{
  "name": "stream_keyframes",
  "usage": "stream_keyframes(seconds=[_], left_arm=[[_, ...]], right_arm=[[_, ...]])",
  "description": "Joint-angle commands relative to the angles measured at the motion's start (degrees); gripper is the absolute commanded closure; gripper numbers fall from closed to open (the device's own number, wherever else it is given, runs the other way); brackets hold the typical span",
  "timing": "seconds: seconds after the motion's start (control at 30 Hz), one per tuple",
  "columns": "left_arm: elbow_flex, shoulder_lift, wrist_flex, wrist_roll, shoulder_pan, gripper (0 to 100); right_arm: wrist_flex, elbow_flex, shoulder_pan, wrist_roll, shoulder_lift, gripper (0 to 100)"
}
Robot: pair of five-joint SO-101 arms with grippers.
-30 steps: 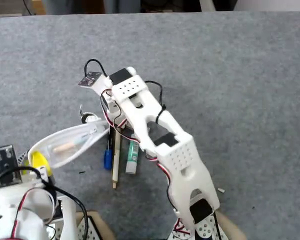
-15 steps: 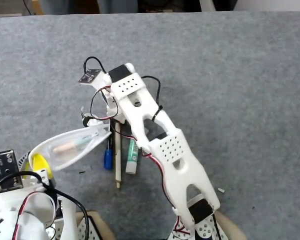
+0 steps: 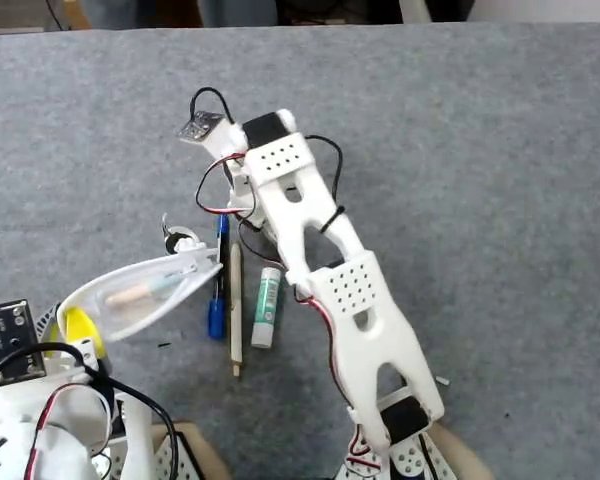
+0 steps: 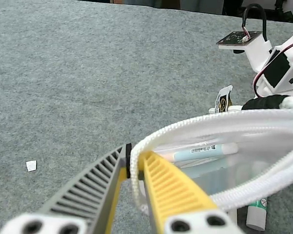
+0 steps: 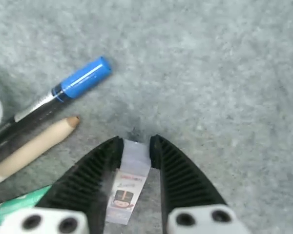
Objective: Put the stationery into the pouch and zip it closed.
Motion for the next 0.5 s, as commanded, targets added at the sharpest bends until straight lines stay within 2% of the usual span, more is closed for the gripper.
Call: stream_keyframes(seconds=[0.0,0.17,0.47], left_arm=[[-0.1,0.0,0.1,0.4,-0.1,97],[-0.1,0.0,0.1,0.4,-0.1,97],[-0.1,0.0,0.1,0.4,-0.1,97]], right_arm=[[0.5,-2.9,0.6,0.6,-1.5,95.6],[0.5,-2.9,0.7,0.7,-8.4,95.6],[0.2,-2.9,0.2,0.6,-30.5,98.6]])
